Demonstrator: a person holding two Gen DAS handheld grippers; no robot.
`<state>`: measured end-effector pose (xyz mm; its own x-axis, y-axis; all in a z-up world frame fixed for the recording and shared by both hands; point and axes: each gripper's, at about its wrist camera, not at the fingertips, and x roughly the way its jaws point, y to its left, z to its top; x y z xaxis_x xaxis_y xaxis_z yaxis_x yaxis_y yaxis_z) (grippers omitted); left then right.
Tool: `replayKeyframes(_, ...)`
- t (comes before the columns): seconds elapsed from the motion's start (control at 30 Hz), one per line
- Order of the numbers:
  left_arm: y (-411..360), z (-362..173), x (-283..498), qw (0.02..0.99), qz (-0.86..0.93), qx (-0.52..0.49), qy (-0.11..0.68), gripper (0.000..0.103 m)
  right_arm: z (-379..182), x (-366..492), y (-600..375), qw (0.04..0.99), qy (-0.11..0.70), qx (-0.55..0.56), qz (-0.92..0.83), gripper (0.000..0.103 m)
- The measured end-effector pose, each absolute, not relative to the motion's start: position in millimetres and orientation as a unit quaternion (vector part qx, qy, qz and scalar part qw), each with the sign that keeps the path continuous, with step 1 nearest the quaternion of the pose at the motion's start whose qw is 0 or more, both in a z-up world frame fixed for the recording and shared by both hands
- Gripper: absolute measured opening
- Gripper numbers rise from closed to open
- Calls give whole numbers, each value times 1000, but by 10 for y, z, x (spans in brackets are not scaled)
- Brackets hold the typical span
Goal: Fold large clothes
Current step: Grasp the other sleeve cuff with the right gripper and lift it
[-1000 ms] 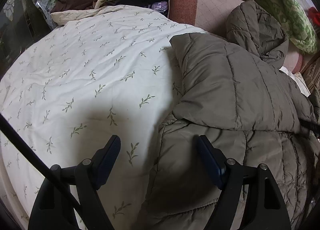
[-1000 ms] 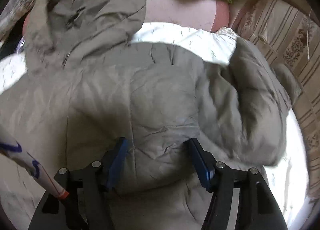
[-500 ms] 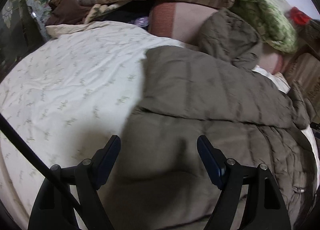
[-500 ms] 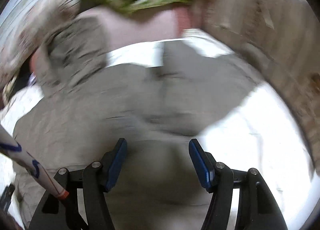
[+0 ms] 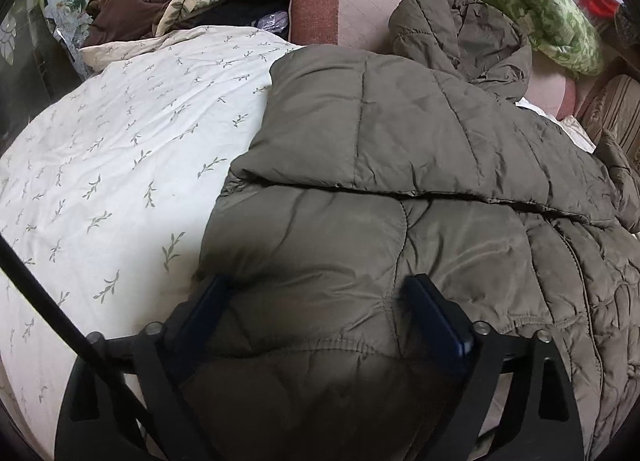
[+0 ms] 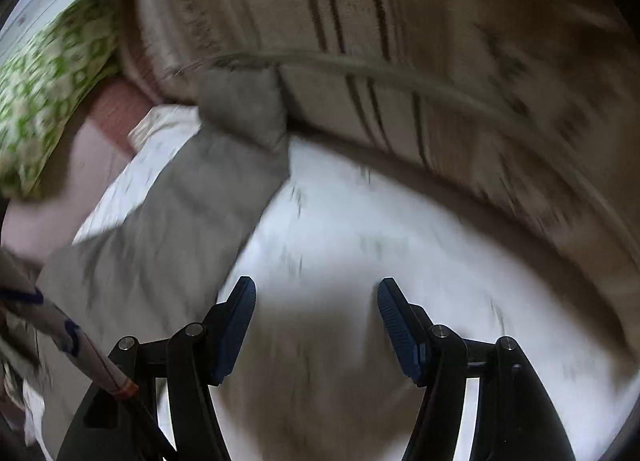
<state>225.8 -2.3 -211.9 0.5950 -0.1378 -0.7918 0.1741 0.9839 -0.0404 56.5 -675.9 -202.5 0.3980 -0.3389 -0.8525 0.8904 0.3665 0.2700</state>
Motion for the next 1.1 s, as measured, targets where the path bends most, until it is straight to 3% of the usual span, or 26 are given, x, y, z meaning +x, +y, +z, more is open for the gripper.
replayKeyframes(0.3,-28,-2172,2299,891,-86,17,444,100,-2101,1086,-7295,745,353,350,-444,68)
replayKeyframes(0.37,-27,-2173,2297,892,-86,17,444,101,-2099,1135,-7303,752,354,356,-427,40)
replayKeyframes(0.4,-29,-2173,2297,892,-86,17,444,101,-2058,1190,-7286,754,362,361,-412,19)
replayKeyframes(0.5,-14,-2172,2296,892,-88,14,443,101,-1771,1262,-7191,764,364,327,-421,12)
replayKeyframes(0.87,89,-2079,2250,891,-101,-13,442,100,213,746,-6571,769,268,264,-516,10)
replayKeyframes(1.1,377,-1818,2139,894,-107,-74,429,100,937,963,-5694,820,247,226,-465,10)
